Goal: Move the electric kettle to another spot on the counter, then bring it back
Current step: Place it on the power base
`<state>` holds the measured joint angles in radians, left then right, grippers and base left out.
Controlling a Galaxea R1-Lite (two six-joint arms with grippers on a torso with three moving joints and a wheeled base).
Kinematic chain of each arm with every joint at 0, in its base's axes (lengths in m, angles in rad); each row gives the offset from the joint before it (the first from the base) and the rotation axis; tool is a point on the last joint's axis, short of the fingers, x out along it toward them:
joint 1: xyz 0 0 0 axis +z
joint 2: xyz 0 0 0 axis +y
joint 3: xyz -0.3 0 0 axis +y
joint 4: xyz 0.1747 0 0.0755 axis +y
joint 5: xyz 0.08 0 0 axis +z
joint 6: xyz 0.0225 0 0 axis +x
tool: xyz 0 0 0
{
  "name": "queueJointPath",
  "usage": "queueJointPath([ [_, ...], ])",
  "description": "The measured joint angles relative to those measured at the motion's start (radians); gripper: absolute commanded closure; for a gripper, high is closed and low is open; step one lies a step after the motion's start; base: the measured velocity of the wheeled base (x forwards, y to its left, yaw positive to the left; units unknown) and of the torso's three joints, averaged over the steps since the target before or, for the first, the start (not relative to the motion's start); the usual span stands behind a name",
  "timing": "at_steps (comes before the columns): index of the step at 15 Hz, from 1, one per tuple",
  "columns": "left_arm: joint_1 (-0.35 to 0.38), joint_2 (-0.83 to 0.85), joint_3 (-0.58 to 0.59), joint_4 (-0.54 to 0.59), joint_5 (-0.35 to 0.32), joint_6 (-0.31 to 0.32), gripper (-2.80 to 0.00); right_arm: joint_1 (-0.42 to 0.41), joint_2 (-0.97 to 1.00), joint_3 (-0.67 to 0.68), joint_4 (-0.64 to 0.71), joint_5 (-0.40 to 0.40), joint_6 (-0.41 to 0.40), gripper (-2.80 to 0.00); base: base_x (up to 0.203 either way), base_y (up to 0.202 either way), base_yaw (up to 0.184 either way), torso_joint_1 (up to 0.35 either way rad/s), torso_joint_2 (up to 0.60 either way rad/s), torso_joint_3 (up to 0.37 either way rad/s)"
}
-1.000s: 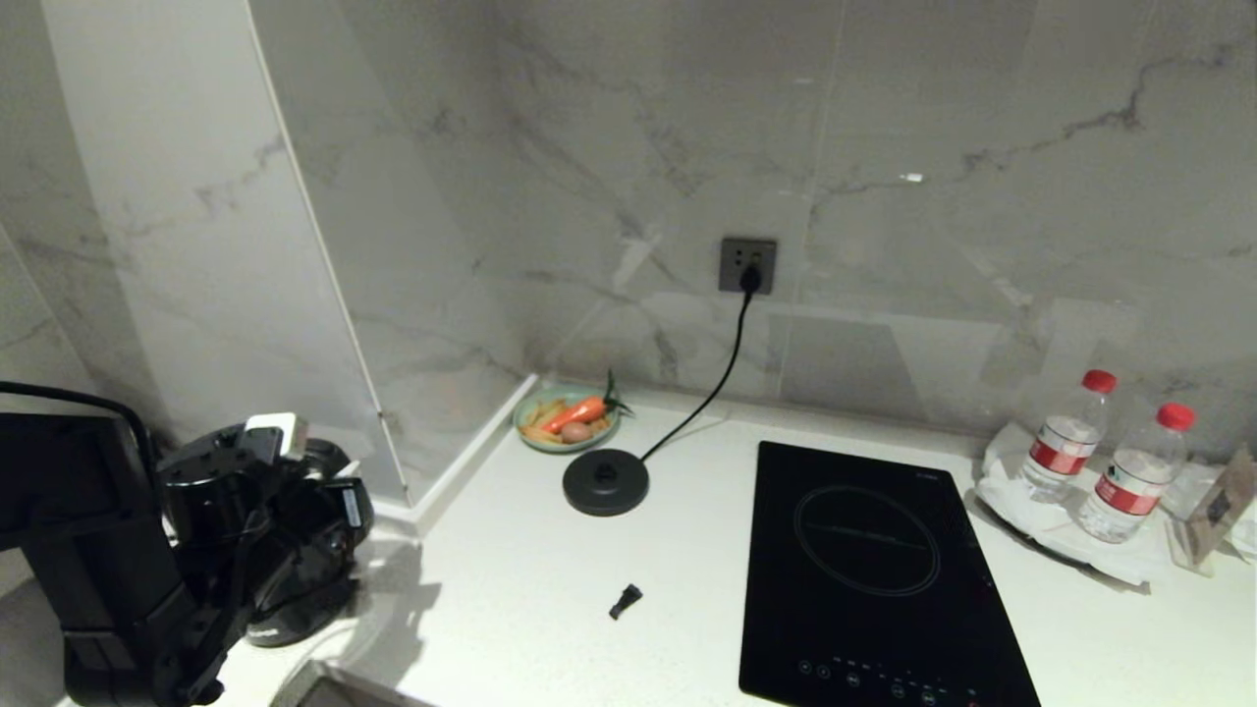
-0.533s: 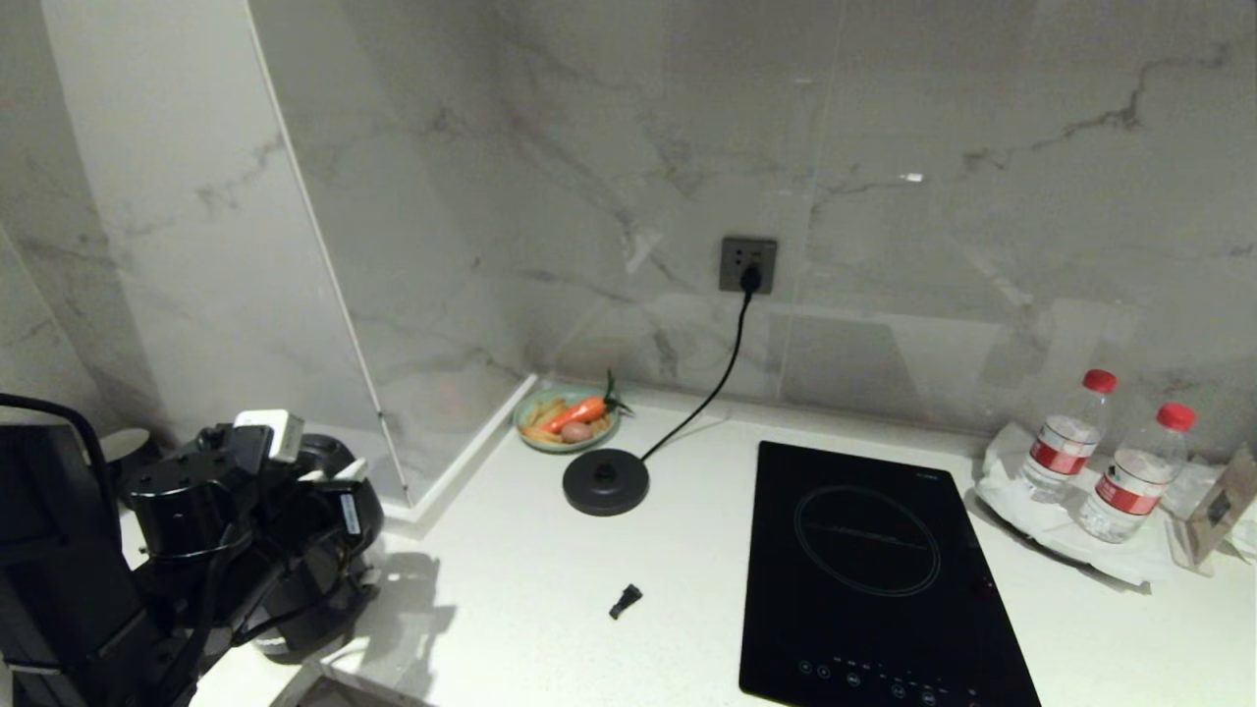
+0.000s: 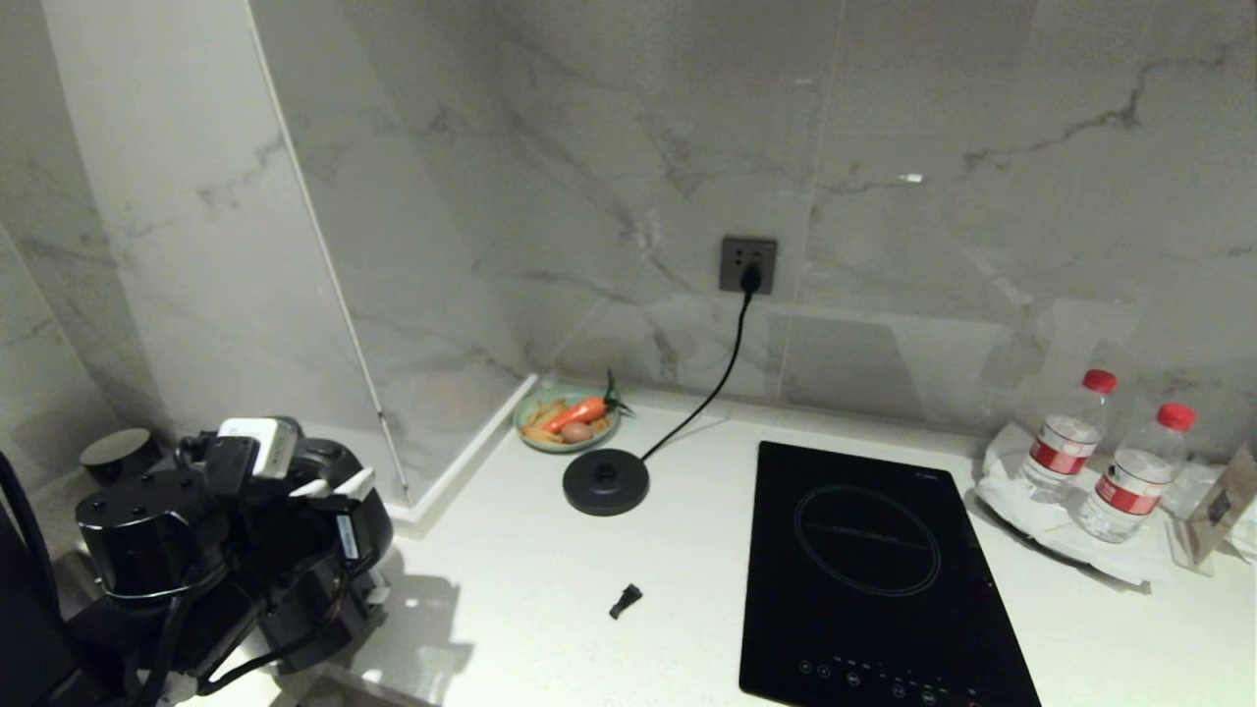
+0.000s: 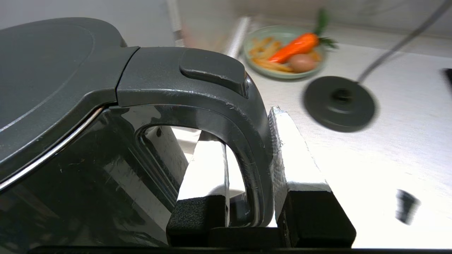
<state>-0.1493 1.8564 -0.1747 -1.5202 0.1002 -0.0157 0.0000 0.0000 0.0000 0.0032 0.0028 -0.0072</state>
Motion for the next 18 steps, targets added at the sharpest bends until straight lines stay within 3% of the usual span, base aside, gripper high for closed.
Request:
queueJointPath([
  [5, -0.096, -0.068, 0.021, -0.001, 0.026, 0.0, 0.0, 0.0, 0.0, 0.0, 0.0, 0.0, 0.0, 0.0, 0.0, 0.0, 0.0, 0.0, 0.0, 0.0],
  [12, -0.255, -0.092, 0.009, 0.0, 0.116, 0.004, 0.0, 0.0, 0.0, 0.0, 0.0, 0.0, 0.0, 0.0, 0.0, 0.0, 0.0, 0.0, 0.0, 0.0],
  [18, -0.28, -0.095, -0.023, -0.001, 0.125, 0.006, 0.0, 0.0, 0.0, 0.0, 0.0, 0.0, 0.0, 0.0, 0.001, 0.002, -0.036, -0.001, 0.0, 0.003],
])
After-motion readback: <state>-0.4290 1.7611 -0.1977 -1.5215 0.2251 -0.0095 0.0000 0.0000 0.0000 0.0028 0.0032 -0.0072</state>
